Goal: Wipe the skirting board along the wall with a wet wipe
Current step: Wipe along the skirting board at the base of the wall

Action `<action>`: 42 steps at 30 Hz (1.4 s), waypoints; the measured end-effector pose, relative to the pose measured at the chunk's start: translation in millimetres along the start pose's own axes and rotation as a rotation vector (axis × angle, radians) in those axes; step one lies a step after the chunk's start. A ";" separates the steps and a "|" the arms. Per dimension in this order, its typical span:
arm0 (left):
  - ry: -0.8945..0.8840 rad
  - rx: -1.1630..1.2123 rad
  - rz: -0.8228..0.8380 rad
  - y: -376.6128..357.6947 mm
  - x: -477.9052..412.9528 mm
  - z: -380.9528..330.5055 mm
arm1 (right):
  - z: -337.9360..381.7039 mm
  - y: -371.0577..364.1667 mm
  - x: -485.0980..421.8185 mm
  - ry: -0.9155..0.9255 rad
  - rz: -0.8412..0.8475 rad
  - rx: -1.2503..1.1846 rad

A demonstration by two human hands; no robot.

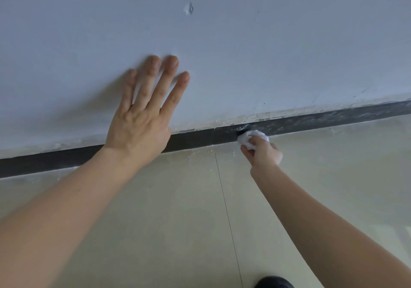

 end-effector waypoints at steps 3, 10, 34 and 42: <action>0.001 -0.017 -0.012 -2.9 5.2 -1.3 | -43.4 -27.2 31.2 -0.096 0.263 0.287; -0.069 -0.041 -0.008 1.2 8.7 9.9 | -35.2 -54.8 37.2 0.005 0.288 0.264; -0.036 0.009 -0.028 -1.7 10.4 1.1 | 17.0 -15.7 6.5 0.122 0.066 0.325; -0.123 0.063 -0.052 2.3 -10.3 -18.1 | 51.6 17.2 -8.9 0.131 -0.051 0.402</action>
Point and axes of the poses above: each hand's wrist, its own x-axis away from the middle knuckle, its own y-axis out of the back of the hand, z = x × y, the point moved 2 cm from there along -x, towards the middle knuckle, and after that the axes turned 9 degrees about -y, right-handed, at the moved point
